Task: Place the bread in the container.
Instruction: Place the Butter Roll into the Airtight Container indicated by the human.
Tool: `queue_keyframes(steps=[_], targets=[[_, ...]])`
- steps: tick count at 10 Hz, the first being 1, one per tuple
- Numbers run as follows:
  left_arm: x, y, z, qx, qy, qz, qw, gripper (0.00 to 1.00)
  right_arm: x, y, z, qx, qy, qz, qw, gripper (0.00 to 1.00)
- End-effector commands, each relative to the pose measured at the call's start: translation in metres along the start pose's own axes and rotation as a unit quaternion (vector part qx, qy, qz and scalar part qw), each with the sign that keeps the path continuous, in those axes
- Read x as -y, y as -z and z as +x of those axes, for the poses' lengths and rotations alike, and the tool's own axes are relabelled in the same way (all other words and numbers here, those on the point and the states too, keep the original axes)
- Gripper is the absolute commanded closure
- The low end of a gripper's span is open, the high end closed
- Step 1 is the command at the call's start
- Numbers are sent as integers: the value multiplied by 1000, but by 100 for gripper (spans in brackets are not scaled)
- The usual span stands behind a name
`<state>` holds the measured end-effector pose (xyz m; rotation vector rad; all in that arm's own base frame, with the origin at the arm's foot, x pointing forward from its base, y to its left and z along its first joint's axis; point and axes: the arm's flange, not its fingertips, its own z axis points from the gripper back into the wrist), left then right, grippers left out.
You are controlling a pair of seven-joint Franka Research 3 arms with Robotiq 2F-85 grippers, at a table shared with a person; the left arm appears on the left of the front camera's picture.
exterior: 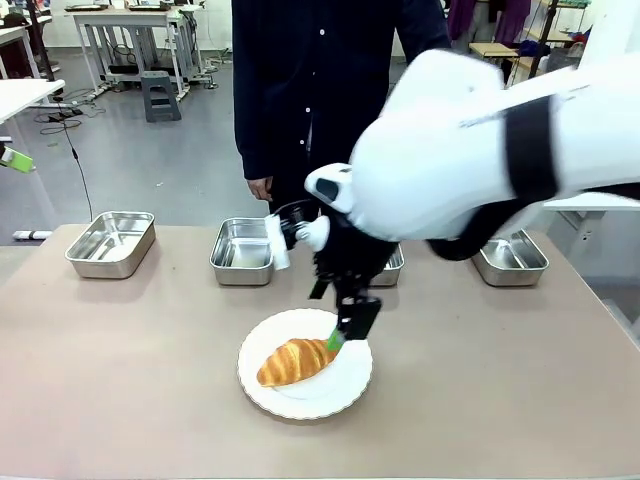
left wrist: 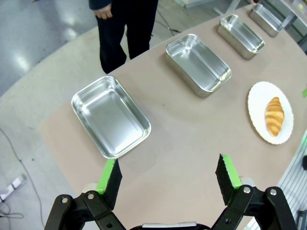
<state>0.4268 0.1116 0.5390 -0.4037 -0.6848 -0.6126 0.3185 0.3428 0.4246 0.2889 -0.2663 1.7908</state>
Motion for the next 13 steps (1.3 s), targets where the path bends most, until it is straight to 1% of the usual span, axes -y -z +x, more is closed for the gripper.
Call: queue_keyframes(steps=[1,2,3,6,8,13], targets=[[0,-1,0,4,-2,3,1000,0,6,23,19,-21,-39,6,999,0],[0,-1,0,4,-2,3,1000,0,4,39,28,-41,-61,5,997,0],[0,-1,0,4,-2,3,1000,0,4,51,34,-52,-78,8,996,0],[0,-1,0,4,-2,3,1000,0,6,83,40,-62,-105,-9,992,0],[0,-1,0,4,-2,3,1000,0,11,98,41,-79,-116,-17,990,0],[0,-1,0,4,-2,3,1000,0,23,112,32,-102,-116,-27,988,0]])
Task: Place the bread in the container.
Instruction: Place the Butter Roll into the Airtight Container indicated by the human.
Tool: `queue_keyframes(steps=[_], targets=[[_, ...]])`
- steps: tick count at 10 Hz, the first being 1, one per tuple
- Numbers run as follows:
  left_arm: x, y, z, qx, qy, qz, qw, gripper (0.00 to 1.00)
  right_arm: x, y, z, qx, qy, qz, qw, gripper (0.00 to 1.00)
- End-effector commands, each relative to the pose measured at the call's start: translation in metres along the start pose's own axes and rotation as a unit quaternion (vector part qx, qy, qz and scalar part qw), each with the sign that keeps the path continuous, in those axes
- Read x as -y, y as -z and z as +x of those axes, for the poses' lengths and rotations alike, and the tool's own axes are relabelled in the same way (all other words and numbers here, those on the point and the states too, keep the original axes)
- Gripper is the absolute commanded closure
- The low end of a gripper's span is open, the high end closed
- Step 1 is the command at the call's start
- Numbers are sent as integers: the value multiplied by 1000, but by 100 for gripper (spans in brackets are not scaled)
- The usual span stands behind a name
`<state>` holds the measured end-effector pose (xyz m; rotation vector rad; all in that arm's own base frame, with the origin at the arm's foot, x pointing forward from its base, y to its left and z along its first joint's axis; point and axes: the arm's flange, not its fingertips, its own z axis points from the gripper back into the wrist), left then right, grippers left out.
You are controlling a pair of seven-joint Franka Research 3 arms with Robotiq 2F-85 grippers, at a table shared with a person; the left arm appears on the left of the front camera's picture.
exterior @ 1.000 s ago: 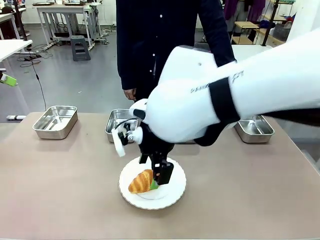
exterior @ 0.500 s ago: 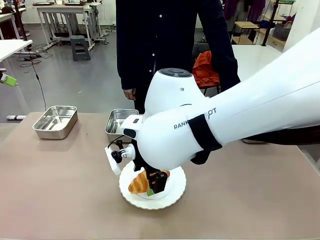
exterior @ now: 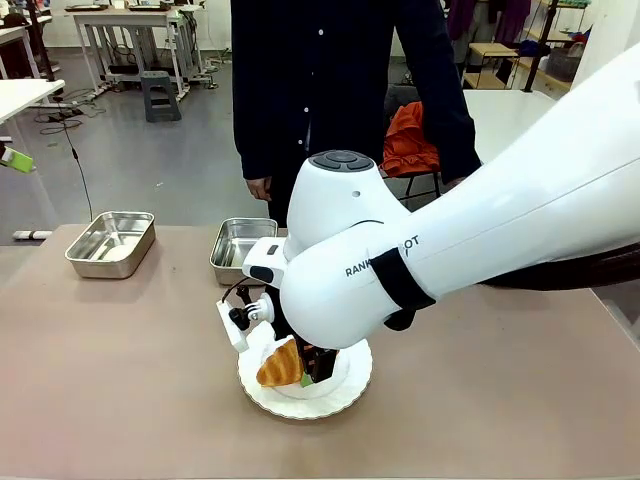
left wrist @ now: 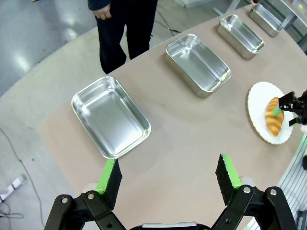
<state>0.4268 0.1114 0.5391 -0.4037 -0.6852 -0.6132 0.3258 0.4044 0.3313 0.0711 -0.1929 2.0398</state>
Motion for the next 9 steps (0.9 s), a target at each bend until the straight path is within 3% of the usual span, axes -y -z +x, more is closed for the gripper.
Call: queue_keyframes(steps=[1,9], targets=[[0,-1,0,3,-2,3,1000,0,8,6,7,-18,7,-15,1000,0],[0,-1,0,3,-2,3,1000,0,18,31,3,-48,-2,-16,999,0]])
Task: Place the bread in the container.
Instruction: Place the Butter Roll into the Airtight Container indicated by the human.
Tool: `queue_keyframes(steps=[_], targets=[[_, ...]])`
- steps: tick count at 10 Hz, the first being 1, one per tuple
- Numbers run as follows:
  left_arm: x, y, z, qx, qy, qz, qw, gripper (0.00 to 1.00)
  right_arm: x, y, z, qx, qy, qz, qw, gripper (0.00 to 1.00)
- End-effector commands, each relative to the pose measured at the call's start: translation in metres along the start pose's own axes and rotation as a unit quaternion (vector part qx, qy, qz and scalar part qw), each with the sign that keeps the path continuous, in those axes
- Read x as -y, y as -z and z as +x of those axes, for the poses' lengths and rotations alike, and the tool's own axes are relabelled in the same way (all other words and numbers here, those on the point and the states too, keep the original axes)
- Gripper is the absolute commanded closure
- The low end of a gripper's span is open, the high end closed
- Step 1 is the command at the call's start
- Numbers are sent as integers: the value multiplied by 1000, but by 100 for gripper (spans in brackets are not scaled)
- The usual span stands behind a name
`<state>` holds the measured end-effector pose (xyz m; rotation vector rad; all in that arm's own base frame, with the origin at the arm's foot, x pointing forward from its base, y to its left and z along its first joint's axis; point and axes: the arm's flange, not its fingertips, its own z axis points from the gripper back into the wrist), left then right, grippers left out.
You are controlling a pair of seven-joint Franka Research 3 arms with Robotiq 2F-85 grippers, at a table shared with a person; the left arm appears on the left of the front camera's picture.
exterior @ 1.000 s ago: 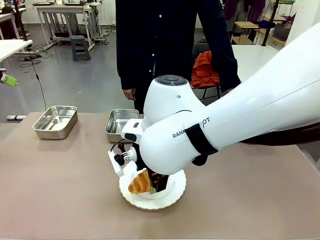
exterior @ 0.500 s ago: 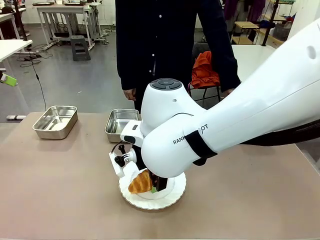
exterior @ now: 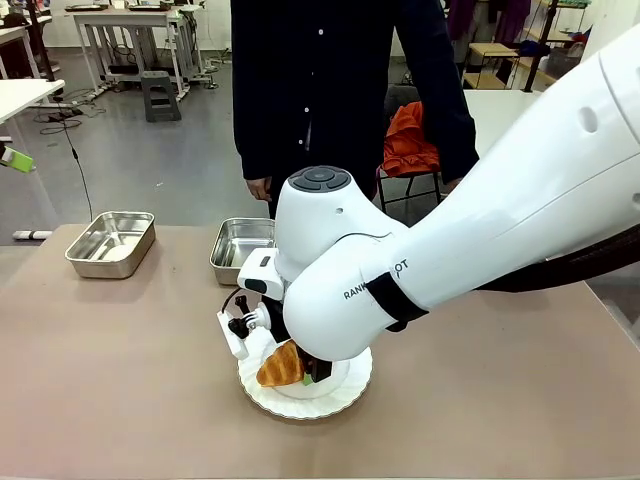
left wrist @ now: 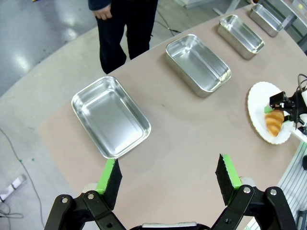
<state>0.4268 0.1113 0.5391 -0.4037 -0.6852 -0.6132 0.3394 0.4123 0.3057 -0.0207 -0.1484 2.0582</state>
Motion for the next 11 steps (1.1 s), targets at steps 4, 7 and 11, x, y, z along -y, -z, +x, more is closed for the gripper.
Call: queue_keyframes(steps=[4,7,11], targets=[[0,-1,0,3,-2,3,1000,0,5,7,2,-10,11,-11,1000,6],[0,-1,0,3,-2,3,1000,0,6,3,1,-11,14,-7,1000,39],[0,-1,0,3,-2,3,1000,0,4,5,-3,-3,6,-2,1000,59]])
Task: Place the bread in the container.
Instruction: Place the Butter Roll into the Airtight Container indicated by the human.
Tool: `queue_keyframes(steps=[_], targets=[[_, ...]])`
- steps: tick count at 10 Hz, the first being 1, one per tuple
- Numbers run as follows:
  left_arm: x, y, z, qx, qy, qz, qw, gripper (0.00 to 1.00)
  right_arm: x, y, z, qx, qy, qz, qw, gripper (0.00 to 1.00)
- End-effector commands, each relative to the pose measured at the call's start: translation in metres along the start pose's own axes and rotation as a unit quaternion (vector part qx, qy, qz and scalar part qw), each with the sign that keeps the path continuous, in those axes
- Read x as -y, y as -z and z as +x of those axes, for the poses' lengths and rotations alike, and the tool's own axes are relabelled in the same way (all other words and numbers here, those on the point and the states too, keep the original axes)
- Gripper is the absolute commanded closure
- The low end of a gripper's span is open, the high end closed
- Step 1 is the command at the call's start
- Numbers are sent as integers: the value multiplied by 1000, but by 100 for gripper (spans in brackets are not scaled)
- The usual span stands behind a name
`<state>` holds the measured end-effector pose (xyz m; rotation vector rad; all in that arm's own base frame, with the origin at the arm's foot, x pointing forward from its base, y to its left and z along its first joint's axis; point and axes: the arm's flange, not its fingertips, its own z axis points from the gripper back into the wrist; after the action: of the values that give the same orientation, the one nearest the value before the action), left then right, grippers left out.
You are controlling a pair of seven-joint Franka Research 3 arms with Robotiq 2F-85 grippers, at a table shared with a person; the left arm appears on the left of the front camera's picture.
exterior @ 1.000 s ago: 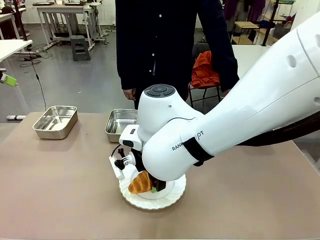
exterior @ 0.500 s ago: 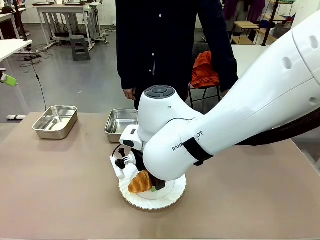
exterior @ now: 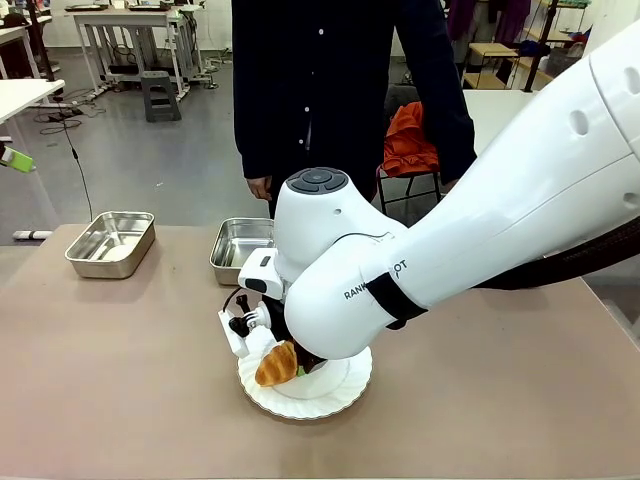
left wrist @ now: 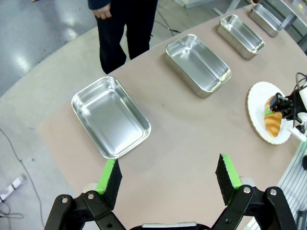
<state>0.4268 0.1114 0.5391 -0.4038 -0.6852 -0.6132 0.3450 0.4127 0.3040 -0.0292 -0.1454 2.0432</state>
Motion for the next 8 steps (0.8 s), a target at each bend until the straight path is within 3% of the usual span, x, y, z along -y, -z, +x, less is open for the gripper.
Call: queue_keyframes(steps=[1,2,4,6,7,8], targets=[[0,-1,0,3,-2,3,1000,0,-1,1,0,-1,-1,2,1000,44],[0,-1,0,3,-2,3,1000,0,0,-38,-5,9,32,-14,999,52],[0,-1,0,3,-2,3,1000,0,21,-139,-29,-3,117,-58,991,52],[0,-1,0,3,-2,3,1000,0,48,-212,-65,-14,187,-84,979,52],[0,-1,0,3,-2,3,1000,0,62,-238,-88,-15,229,-95,969,52],[0,-1,0,3,-2,3,1000,0,78,-261,-119,-29,304,-98,947,52]])
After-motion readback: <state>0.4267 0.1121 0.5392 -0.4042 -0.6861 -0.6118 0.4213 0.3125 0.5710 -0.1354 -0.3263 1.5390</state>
